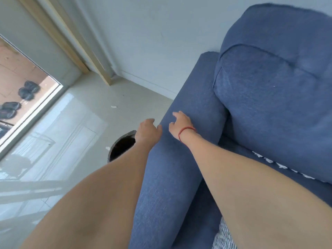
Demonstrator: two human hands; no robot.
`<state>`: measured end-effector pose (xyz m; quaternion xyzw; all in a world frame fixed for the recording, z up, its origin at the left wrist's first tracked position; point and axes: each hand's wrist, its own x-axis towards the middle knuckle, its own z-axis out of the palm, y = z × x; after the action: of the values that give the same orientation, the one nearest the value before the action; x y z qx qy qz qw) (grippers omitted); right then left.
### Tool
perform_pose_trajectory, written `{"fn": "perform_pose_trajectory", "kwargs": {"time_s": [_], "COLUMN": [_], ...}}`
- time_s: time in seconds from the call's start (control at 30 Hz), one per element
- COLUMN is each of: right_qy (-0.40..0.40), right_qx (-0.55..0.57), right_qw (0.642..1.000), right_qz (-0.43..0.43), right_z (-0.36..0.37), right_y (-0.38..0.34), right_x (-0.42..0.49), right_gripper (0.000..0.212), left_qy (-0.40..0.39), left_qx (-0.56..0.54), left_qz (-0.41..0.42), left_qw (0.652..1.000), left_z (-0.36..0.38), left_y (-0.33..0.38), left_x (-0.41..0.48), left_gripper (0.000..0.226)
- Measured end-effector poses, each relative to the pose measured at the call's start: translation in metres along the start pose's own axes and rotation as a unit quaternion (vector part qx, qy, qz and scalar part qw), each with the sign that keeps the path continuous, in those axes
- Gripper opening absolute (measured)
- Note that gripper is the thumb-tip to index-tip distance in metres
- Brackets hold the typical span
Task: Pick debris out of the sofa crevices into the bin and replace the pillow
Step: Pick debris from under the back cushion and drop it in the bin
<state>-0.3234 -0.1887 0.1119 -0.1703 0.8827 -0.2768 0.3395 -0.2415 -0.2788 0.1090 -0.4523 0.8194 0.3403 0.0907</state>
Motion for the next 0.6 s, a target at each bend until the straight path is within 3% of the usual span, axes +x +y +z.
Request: {"fn": "perform_pose_trajectory", "kwargs": {"time_s": [0.37, 0.5, 0.6], "right_qy": [0.136, 0.14, 0.137], "right_qx": [0.073, 0.098, 0.116], "right_qw": [0.976, 0.963, 0.953], "right_qz": [0.157, 0.21, 0.244], "right_z": [-0.136, -0.155, -0.159], "right_y": [0.175, 0.232, 0.268], "right_x": [-0.065, -0.085, -0.091], "right_gripper": [0.039, 0.049, 0.043], "left_qy": [-0.102, -0.141, -0.167], "left_qx": [0.093, 0.129, 0.135], "left_qz": [0.204, 0.237, 0.233], "left_qw": [0.969, 0.953, 0.948], "left_z": [0.129, 0.183, 0.217], "left_y": [0.164, 0.188, 0.196], "left_x": [-0.066, -0.091, -0.098], "left_gripper": [0.057, 0.032, 0.019]}}
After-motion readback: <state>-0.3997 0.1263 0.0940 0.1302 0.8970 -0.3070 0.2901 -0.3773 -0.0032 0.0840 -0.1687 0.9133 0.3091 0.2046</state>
